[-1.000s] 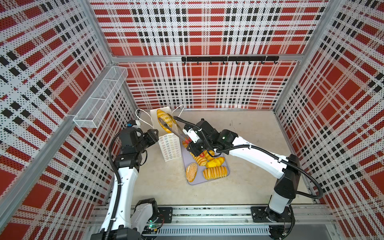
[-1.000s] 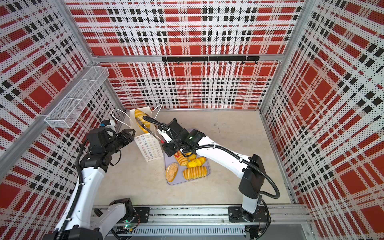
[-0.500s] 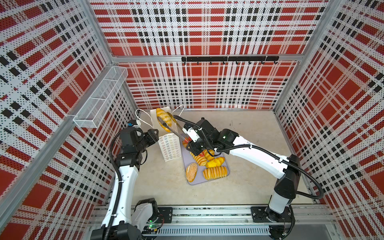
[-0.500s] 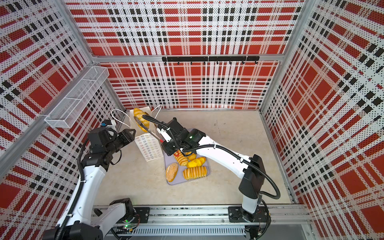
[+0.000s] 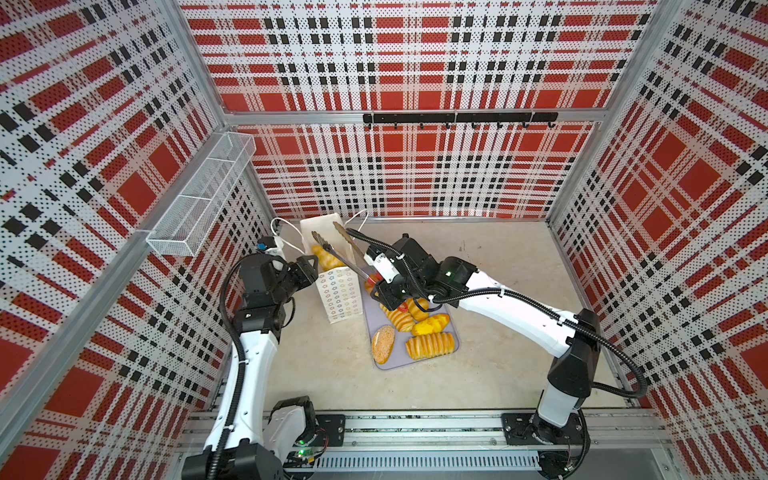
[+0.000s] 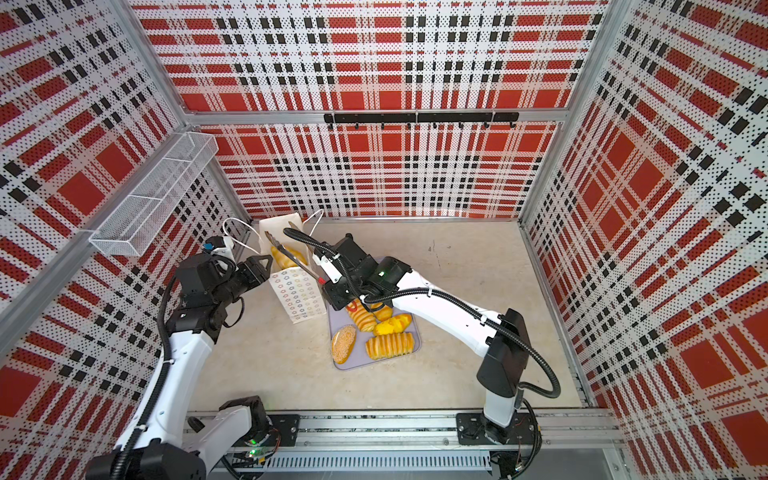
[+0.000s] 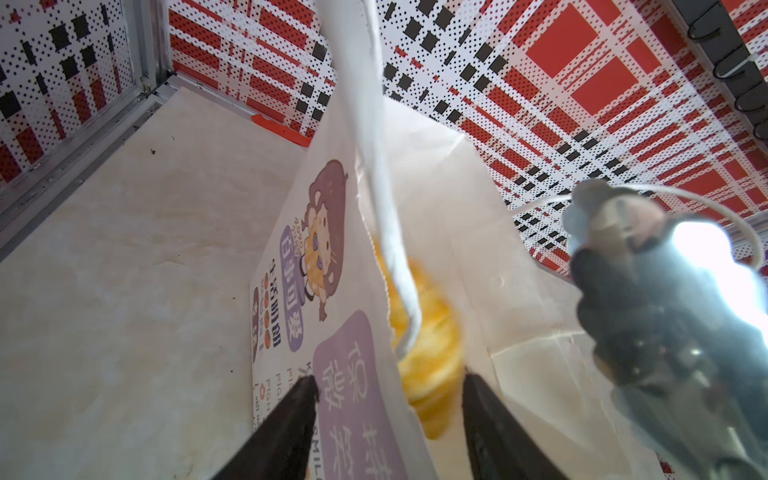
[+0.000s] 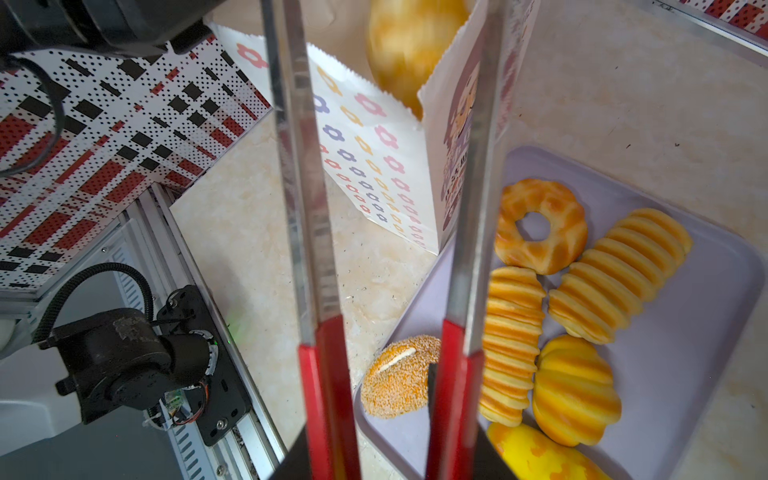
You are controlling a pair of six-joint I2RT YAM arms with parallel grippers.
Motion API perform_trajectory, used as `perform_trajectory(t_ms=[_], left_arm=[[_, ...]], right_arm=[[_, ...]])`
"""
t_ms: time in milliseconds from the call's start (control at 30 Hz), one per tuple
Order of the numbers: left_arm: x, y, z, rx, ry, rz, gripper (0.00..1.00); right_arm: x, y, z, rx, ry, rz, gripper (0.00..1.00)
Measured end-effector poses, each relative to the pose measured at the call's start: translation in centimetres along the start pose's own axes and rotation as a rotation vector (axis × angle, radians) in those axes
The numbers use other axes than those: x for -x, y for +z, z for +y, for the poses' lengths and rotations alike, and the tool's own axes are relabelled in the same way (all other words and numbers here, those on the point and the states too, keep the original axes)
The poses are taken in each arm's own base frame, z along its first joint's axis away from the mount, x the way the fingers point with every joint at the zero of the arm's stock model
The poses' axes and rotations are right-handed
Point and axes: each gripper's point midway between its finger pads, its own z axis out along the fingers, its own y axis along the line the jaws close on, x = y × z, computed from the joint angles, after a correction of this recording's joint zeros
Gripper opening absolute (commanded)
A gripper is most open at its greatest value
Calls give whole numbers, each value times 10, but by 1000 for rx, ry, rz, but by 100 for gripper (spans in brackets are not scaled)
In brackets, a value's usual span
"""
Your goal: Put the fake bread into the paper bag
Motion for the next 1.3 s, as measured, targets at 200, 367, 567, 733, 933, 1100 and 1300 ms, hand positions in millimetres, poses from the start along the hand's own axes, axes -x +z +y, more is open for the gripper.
perform_trajectory(t_ms=[200,367,567,733,933,1100,1300], left_arm=[[1,1,0,-4,30,-13,57],[-1,4,1,-17,56,-27,57],[-10,8,1,-56,67,-35,57],[-8,7,-3,-80,77,-52,56],[-8,4,-4,-86,84,-68,56],[-3,1,1,-70,81,-87,59],[1,-5,2,-62,86,-110,64]], right_arm=[[2,0,1,2,-1,-4,33],[4,-1,2,6,-2,-11,32],[2,-8,12,50,-9,-19,31],[-16,-45,18,85,-11,-43,31],[-31,-98,18,93,13,-110,30],[-54,-119,6,46,53,-102,30],[-107,-112,-23,-67,134,29,30]])
